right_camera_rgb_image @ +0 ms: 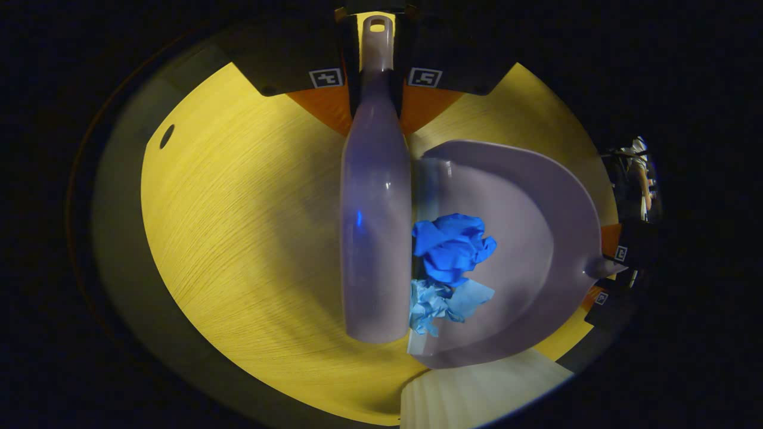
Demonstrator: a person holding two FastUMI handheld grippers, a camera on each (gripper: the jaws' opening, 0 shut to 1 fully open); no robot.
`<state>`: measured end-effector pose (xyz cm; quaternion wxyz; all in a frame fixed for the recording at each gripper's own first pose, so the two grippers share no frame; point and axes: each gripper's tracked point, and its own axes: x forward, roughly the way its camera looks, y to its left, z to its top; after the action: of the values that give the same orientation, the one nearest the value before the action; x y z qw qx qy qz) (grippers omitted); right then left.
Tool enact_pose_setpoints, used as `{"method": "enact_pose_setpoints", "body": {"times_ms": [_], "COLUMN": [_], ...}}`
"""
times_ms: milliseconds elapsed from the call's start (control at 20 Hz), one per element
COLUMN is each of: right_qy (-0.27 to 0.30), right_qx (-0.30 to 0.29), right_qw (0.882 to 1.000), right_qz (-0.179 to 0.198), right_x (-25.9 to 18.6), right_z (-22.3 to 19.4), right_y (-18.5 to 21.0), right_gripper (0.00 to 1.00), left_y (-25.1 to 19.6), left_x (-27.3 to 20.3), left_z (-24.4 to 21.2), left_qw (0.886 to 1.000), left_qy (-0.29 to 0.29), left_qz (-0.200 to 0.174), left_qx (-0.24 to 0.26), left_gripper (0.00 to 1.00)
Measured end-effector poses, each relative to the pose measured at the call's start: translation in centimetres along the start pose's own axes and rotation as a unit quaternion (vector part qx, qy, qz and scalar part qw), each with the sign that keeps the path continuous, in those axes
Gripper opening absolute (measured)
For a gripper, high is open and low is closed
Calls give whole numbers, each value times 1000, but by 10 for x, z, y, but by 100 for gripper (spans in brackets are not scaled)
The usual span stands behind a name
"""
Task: Pick up the small broom and dustpan from the desktop, sweep the trash into the dustpan with the broom, and then empty the trash into the garbage bin.
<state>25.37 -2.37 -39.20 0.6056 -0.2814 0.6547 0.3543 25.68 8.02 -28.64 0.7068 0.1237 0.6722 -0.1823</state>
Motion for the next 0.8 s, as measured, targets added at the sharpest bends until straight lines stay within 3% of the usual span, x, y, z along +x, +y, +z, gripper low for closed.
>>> {"method": "enact_pose_setpoints", "body": {"times_ms": [100,350,550,650,800], "right_qy": [-5,-30,-64,-77,-83], "right_qx": [9,61,109,140,163], "right_qw": [1000,998,992,987,983], "right_qz": [24,12,-18,-11,-7], "right_x": [2,-23,-42,-56,-42], "right_z": [-4,-4,-7,-20,-35], "right_y": [2,-38,-99,-117,-120], "right_gripper": [25,25,25,25,25], "left_y": [1,-1,-7,-10,1], "left_x": [1,2,2,-7,-26], "left_z": [4,3,-2,-9,-4], "left_qw": [1000,999,995,994,992], "left_qy": [-16,-49,-93,-102,-130], "left_qz": [1,-19,-33,-35,5], "left_qx": [2,-4,-22,-25,-4], "left_gripper": [29,29,29,29,29]}}
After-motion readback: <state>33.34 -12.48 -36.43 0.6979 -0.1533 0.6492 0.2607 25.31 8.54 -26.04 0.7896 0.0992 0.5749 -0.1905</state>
